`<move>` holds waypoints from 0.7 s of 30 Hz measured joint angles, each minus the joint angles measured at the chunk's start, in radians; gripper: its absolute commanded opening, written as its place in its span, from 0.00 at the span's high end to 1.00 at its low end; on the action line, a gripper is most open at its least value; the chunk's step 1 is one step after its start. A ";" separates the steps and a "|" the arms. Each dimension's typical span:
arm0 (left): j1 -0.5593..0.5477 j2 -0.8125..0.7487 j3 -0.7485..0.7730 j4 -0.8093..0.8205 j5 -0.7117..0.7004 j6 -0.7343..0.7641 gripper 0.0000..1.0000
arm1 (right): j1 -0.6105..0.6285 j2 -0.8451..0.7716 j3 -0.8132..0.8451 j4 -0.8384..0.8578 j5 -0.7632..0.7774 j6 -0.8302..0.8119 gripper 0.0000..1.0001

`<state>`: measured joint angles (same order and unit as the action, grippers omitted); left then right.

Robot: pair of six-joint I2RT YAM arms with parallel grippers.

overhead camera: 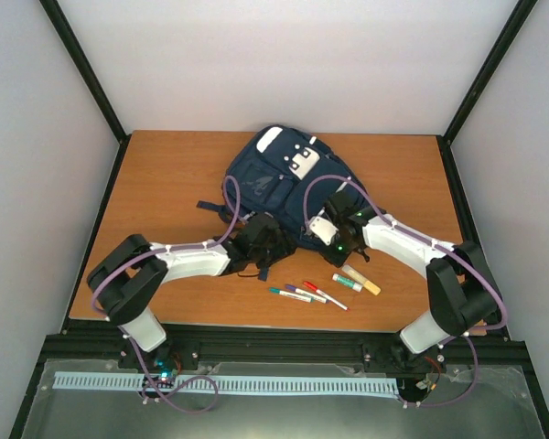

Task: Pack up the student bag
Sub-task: Zip the student bag at the center of the board.

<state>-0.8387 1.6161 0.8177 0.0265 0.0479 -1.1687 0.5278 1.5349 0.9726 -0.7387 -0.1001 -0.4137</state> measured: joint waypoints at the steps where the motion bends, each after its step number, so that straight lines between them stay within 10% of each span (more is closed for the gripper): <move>1: 0.000 0.023 0.007 0.014 0.009 -0.016 0.43 | 0.011 0.003 0.003 -0.004 -0.003 -0.001 0.97; 21: -0.005 0.129 0.043 0.115 0.069 -0.133 0.99 | 0.088 0.022 0.019 -0.020 -0.048 -0.008 0.97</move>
<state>-0.8436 1.7451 0.8608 0.1417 0.1165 -1.3014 0.6159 1.5570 0.9920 -0.7586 -0.1482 -0.4217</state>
